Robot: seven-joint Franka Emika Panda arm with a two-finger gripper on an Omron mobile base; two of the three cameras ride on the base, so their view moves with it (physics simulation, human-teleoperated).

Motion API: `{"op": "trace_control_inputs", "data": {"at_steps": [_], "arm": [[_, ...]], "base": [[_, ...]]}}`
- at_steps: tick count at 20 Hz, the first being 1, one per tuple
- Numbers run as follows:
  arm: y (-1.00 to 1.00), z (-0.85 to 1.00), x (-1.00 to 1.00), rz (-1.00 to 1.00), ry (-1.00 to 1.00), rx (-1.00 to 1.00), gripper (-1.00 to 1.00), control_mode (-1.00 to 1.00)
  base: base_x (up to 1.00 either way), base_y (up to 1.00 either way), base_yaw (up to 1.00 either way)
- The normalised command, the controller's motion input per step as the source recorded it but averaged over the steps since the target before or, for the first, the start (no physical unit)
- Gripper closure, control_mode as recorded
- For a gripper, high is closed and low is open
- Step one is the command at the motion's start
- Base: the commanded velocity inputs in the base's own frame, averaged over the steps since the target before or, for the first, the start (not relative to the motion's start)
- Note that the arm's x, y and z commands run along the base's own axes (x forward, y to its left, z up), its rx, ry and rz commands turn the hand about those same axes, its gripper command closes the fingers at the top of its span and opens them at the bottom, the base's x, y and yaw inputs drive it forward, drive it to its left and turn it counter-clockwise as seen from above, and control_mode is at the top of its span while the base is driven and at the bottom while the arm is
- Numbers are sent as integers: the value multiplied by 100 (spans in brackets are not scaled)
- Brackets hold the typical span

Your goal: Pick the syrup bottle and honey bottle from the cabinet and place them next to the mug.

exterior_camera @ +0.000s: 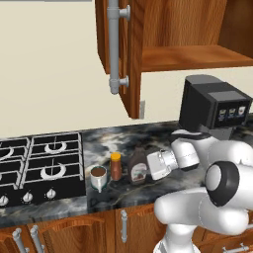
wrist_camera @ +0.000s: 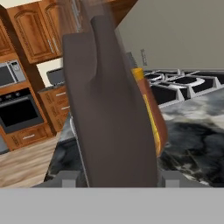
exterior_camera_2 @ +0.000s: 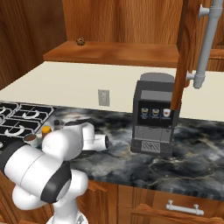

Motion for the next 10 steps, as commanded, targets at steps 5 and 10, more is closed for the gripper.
{"op": "trace_control_inputs", "data": {"at_steps": [5, 10], "arm": [[1, -2, 0, 0, 0, 0, 100, -100], [4, -13, 0, 0, 0, 0, 100, -100]], "base": [[0, 0, 0], [0, 0, 0]]}}
